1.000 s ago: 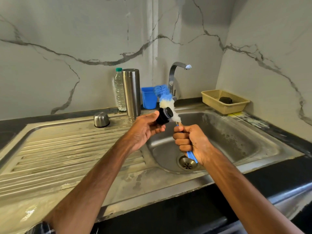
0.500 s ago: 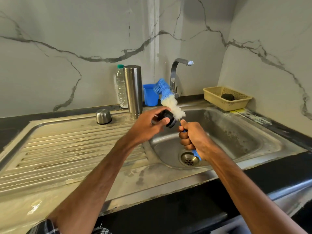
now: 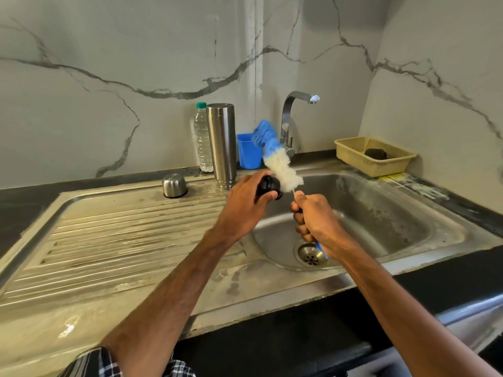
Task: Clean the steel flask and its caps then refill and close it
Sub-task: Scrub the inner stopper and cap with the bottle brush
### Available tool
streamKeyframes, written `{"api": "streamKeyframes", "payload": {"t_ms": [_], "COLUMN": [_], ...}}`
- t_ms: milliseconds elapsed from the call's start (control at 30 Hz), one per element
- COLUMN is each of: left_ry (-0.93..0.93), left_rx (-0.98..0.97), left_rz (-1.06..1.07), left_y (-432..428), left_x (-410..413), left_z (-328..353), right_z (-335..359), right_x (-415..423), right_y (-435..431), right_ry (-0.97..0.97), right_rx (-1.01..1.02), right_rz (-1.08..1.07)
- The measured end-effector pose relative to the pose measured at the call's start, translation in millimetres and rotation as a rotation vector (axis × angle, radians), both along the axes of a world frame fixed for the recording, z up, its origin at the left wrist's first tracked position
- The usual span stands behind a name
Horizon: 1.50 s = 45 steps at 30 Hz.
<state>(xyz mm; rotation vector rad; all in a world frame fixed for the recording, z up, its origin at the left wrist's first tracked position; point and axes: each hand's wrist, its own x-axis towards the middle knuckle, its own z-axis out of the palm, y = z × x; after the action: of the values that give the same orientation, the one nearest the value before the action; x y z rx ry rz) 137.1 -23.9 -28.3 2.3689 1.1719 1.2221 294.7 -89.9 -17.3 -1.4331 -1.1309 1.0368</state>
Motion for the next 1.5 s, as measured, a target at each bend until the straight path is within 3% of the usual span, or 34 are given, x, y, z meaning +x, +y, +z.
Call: {"api": "streamKeyframes", "payload": {"t_ms": [100,200,367,567,700,1000,1167,1367,1500], "left_ry": [-0.280,-0.514,-0.697,-0.647,-0.730,-0.733,-0.657,-0.714,-0.792], "left_rx": [-0.173,-0.502,-0.624,-0.637,-0.631,-0.624,-0.646,-0.613,-0.655], "left_rz": [0.034,-0.167,-0.211,-0.278,-0.209,-0.171,-0.174,-0.115,-0.149], "left_y": [1,-5,-4,-4,1,2,-4,1,-1], "left_x": [-7,3,1,2,-6,-3,4,-2,2], "left_z": [4,6,7,6,7,6,5,3,9], "right_z": [-2,5,2,7,0,-1,3,-8,-3], "right_x": [0,5,3,3,-3,-6,-6,-7,-7], "right_y": [-4,0,-1,-1,-7,-9,-5,1,4], "right_ry": [-0.035,0.050,0.139,0.132,0.080,0.029,-0.016,-0.352,-0.181], "right_rx": [-0.002,0.034,-0.037,-0.006,-0.009,0.017,0.080,0.133,0.147], "right_rz": [-0.009,-0.069,0.008,-0.018,0.034,0.022,-0.027,-0.033,-0.078]}}
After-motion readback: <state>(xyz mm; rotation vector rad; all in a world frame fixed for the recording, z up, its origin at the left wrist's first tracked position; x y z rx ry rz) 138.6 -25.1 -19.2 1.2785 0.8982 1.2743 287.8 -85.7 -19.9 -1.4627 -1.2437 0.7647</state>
